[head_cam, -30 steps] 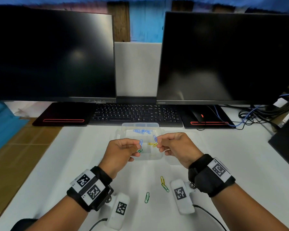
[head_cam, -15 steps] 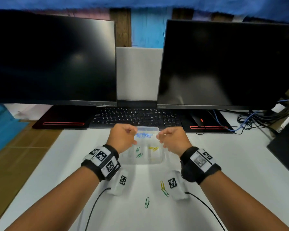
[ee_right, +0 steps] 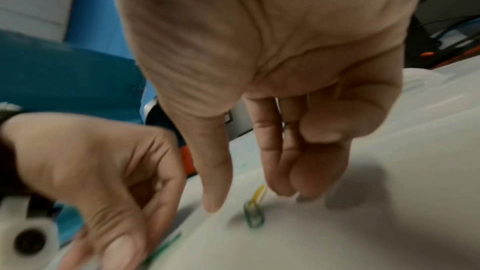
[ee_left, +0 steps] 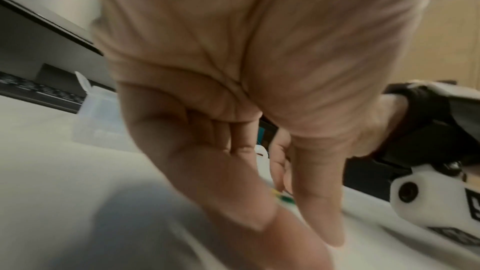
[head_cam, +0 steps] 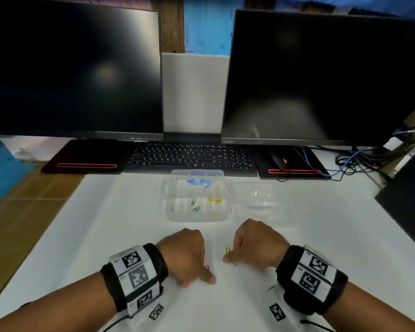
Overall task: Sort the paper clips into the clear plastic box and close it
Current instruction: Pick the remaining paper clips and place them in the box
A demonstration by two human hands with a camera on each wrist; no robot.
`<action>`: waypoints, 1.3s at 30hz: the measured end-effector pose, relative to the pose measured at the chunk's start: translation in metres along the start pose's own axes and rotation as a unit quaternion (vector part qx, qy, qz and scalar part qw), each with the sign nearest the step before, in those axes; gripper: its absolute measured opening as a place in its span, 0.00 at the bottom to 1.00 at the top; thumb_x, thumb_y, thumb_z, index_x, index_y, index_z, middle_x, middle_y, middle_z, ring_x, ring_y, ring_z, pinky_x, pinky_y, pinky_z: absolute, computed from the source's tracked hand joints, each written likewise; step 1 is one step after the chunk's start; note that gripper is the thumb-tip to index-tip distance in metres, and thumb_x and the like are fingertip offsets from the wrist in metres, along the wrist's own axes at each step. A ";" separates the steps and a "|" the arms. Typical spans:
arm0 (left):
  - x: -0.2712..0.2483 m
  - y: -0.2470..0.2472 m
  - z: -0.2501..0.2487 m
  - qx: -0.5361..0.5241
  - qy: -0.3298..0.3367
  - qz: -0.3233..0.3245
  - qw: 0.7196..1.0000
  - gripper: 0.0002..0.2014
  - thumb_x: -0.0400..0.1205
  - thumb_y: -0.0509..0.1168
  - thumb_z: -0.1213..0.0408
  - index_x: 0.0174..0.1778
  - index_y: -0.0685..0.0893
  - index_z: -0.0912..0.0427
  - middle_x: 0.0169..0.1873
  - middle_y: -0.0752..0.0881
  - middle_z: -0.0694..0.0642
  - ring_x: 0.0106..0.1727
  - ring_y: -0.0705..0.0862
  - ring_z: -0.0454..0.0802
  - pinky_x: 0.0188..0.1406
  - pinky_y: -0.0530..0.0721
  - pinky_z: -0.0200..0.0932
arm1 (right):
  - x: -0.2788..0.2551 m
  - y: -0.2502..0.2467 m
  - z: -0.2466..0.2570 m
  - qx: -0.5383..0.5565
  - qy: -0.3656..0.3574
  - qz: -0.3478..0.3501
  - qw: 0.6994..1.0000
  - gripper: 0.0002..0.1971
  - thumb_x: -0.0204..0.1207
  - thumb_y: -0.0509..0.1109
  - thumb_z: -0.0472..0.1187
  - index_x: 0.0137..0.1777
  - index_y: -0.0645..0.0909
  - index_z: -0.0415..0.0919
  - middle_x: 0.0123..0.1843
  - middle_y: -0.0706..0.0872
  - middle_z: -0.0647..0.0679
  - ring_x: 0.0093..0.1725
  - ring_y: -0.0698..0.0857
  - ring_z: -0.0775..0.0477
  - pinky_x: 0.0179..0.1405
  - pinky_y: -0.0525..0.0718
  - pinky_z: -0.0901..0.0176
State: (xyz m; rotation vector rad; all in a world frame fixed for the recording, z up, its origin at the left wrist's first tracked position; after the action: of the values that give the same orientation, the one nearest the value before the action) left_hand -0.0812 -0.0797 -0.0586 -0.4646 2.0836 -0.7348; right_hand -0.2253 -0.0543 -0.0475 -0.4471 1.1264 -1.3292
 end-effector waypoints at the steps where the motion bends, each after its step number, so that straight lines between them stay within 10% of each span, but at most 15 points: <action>1: 0.002 0.001 -0.002 0.018 -0.002 -0.010 1.000 0.18 0.67 0.75 0.51 0.34 0.89 0.66 0.26 0.89 0.57 0.25 0.84 0.48 0.40 0.88 0.42 | -0.001 0.003 0.002 -0.019 0.004 -0.005 1.000 0.16 0.56 0.81 0.55 0.29 0.80 0.47 0.31 0.85 0.54 0.34 0.85 0.51 0.33 0.80 0.61; 7: 0.011 0.003 -0.007 0.016 -0.008 -0.001 1.000 0.12 0.71 0.74 0.58 0.38 0.89 0.66 0.28 0.88 0.56 0.24 0.83 0.47 0.39 0.88 0.42 | 0.011 0.013 0.008 -0.012 -0.002 0.002 1.000 0.12 0.61 0.81 0.45 0.30 0.79 0.48 0.43 0.90 0.47 0.46 0.89 0.46 0.46 0.87 0.56; 12: 0.013 0.002 -0.005 -0.004 -0.012 0.000 1.000 0.09 0.71 0.69 0.61 0.36 0.89 0.63 0.26 0.87 0.55 0.24 0.82 0.46 0.29 0.83 0.36 | 0.017 0.017 0.008 0.002 -0.009 0.025 1.000 0.10 0.63 0.78 0.40 0.27 0.79 0.48 0.37 0.89 0.49 0.44 0.90 0.46 0.35 0.81 0.63; 23: 0.018 -0.012 -0.007 0.021 0.048 -0.094 0.994 0.06 0.67 0.71 0.63 0.38 0.90 0.57 0.36 0.91 0.52 0.36 0.87 0.48 0.41 0.86 0.40 | 0.017 0.017 0.010 -0.014 -0.031 0.005 0.999 0.11 0.65 0.70 0.35 0.26 0.76 0.50 0.42 0.91 0.47 0.43 0.88 0.47 0.33 0.80 0.64; 29: 0.017 -0.017 -0.009 0.027 0.046 -0.088 0.995 0.01 0.67 0.72 0.63 0.31 0.88 0.55 0.21 0.84 0.47 0.25 0.82 0.44 0.31 0.82 0.36 | 0.012 0.017 0.015 0.004 -0.057 0.015 0.998 0.14 0.68 0.68 0.33 0.49 0.80 0.51 0.41 0.80 0.54 0.35 0.79 0.52 0.24 0.70 0.68; 39: 0.023 -0.016 -0.007 0.094 0.053 -0.131 0.985 0.12 0.66 0.67 0.55 0.27 0.84 0.62 0.25 0.85 0.56 0.30 0.84 0.51 0.32 0.84 0.45 | 0.003 0.015 0.028 -0.036 -0.115 -0.002 0.993 0.07 0.69 0.72 0.38 0.46 0.86 0.49 0.34 0.75 0.61 0.42 0.78 0.54 0.32 0.70 0.69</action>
State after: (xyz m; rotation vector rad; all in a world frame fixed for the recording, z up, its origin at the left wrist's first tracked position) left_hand -0.0990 -0.1029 -0.0592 -0.6121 2.0465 -1.1217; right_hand -0.1945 -0.0629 -0.0481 -0.6395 0.9825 -1.2094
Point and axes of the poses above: each hand's wrist, its own x-axis towards the middle knuckle, its own y-axis out of the palm, z = x × y, the point moved 8 cm from there along x, towards the middle knuckle
